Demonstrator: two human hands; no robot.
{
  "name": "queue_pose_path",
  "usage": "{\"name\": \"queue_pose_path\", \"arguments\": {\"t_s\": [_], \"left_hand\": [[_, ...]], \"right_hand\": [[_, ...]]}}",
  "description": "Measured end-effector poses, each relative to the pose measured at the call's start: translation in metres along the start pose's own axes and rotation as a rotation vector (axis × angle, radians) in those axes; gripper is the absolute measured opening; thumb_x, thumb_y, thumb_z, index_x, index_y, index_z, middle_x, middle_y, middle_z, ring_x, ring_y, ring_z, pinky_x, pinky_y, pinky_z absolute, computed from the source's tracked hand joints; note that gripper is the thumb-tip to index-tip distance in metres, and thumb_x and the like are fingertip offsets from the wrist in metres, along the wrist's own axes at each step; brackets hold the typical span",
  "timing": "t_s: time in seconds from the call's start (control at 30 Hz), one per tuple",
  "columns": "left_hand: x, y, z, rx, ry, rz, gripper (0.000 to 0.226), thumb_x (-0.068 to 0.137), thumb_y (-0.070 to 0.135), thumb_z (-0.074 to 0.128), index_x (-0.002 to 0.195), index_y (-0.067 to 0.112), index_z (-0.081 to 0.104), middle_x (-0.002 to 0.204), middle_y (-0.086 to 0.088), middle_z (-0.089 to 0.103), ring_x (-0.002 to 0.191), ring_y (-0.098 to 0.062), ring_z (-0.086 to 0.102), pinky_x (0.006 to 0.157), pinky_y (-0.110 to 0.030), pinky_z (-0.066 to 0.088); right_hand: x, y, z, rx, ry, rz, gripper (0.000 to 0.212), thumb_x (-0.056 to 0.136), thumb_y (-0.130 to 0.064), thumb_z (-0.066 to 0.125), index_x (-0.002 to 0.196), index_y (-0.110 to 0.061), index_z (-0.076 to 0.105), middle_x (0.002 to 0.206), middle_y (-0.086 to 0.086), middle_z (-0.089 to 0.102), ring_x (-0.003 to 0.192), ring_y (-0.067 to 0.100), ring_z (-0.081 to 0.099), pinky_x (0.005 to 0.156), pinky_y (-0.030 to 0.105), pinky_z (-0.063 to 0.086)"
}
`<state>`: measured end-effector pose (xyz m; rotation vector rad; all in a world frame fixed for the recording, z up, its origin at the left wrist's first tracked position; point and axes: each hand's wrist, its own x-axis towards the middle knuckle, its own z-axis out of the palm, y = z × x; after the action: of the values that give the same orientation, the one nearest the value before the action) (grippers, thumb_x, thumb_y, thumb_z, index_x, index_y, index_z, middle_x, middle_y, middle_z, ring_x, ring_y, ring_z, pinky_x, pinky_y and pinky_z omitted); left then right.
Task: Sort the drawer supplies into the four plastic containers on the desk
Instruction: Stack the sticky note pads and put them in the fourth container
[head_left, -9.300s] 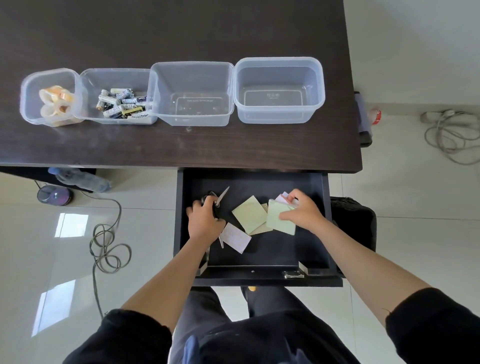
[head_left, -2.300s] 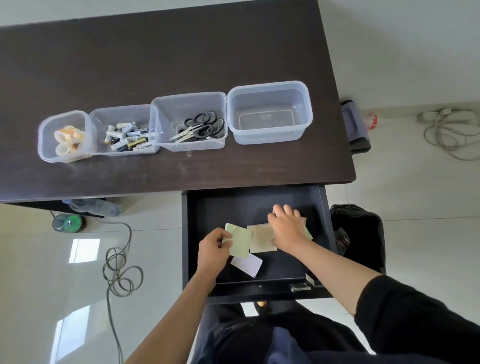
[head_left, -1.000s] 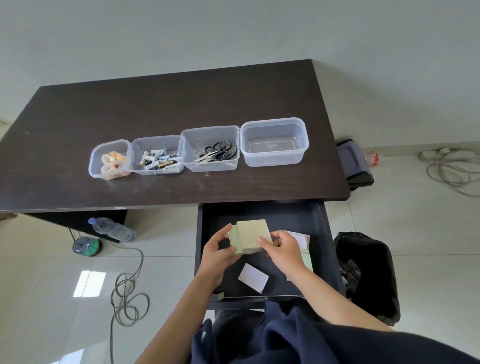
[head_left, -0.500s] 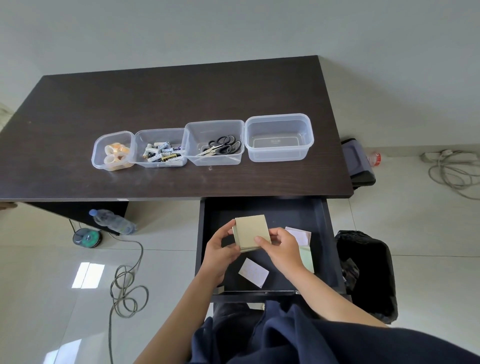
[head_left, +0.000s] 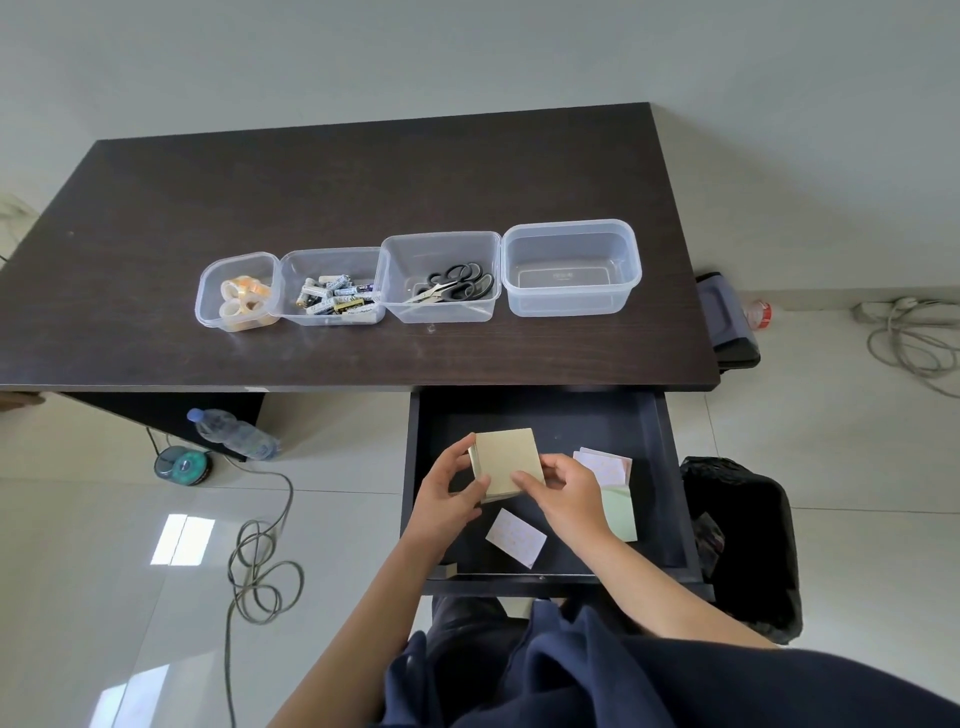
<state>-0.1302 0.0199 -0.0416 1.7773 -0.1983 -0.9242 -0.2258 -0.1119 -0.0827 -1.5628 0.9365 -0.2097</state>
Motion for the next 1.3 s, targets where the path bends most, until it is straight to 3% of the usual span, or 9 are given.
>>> {"name": "queue_pose_path", "arguments": {"t_s": [0.17,0.3,0.5,0.57,0.67,0.8,0.93,1.03,1.3], "left_hand": [[0.002,-0.003,-0.003,0.151,0.03,0.083,0.065,0.088,0.01,0.065,0.135,0.044,0.035,0.121,0.007,0.055,0.102,-0.018,0.061,0.071,-0.021,0.057],[0.001,-0.003,-0.004,0.142,0.02,0.044,0.052,0.089,0.005,0.063,0.124,0.041,0.047,0.129,0.005,0.046,0.087,-0.013,0.063,0.068,-0.021,0.058],[0.002,-0.008,-0.009,0.131,-0.001,0.011,0.053,0.086,0.001,0.065,0.12,0.037,0.05,0.127,0.003,0.045,0.096,-0.019,0.059,0.064,-0.018,0.056],[0.003,-0.01,-0.01,0.135,0.002,0.002,0.054,0.084,0.0,0.066,0.122,0.036,0.051,0.127,0.001,0.045,0.101,-0.02,0.056,0.065,-0.021,0.058],[0.005,-0.014,-0.011,0.123,0.006,-0.022,0.055,0.083,-0.001,0.065,0.123,0.034,0.052,0.127,-0.002,0.047,0.089,-0.015,0.057,0.072,-0.035,0.06],[0.007,-0.018,-0.013,0.129,0.001,-0.04,0.055,0.083,-0.003,0.063,0.121,0.035,0.054,0.127,-0.005,0.048,0.093,-0.019,0.057,0.07,-0.031,0.059],[0.007,-0.022,-0.014,0.114,0.005,-0.07,0.054,0.082,-0.003,0.062,0.118,0.036,0.056,0.125,-0.005,0.05,0.083,-0.019,0.057,0.068,-0.03,0.057],[0.006,-0.025,-0.015,0.118,0.003,-0.073,0.055,0.081,-0.003,0.063,0.117,0.038,0.056,0.124,-0.005,0.051,0.087,-0.022,0.057,0.064,-0.026,0.055],[-0.001,-0.027,-0.018,0.112,0.007,-0.096,0.055,0.083,-0.004,0.062,0.121,0.035,0.055,0.118,-0.002,0.052,0.077,-0.018,0.056,0.07,-0.035,0.056]], "right_hand": [[0.001,0.0,0.003,-0.02,-0.008,-0.013,0.034,0.08,-0.029,0.075,0.109,-0.015,0.064,0.102,-0.003,0.068,0.093,0.01,0.064,0.075,0.016,0.051],[0.002,0.003,0.006,-0.013,-0.029,-0.008,0.036,0.079,-0.028,0.076,0.11,-0.013,0.064,0.103,-0.003,0.069,0.094,0.011,0.065,0.076,0.019,0.053],[0.003,0.009,0.007,0.002,-0.08,0.015,0.037,0.076,-0.028,0.078,0.109,-0.016,0.065,0.1,-0.006,0.07,0.093,0.008,0.066,0.079,0.022,0.055],[0.003,0.01,0.005,-0.003,-0.118,0.022,0.037,0.076,-0.03,0.078,0.109,-0.017,0.066,0.1,-0.008,0.07,0.093,0.006,0.065,0.08,0.021,0.054],[0.007,0.017,-0.002,-0.033,-0.087,0.061,0.036,0.079,-0.034,0.074,0.109,-0.015,0.066,0.099,-0.007,0.069,0.091,0.006,0.064,0.082,0.02,0.052],[0.02,0.04,-0.031,-0.372,0.041,0.055,0.041,0.079,-0.037,0.073,0.113,-0.014,0.064,0.111,0.0,0.065,0.104,0.017,0.058,0.092,0.032,0.047],[0.03,0.058,-0.059,-0.966,-0.124,0.015,0.051,0.08,-0.039,0.069,0.127,-0.028,0.054,0.132,-0.006,0.053,0.121,0.024,0.041,0.099,0.039,0.035],[0.035,0.066,-0.061,-1.041,-0.18,0.004,0.049,0.082,-0.03,0.066,0.129,-0.028,0.051,0.132,-0.006,0.047,0.121,0.024,0.04,0.102,0.039,0.032],[0.048,0.07,-0.064,-1.012,-0.198,0.002,0.044,0.081,0.001,0.052,0.12,-0.019,0.055,0.124,0.002,0.051,0.109,0.028,0.052,0.084,0.035,0.043]]}}
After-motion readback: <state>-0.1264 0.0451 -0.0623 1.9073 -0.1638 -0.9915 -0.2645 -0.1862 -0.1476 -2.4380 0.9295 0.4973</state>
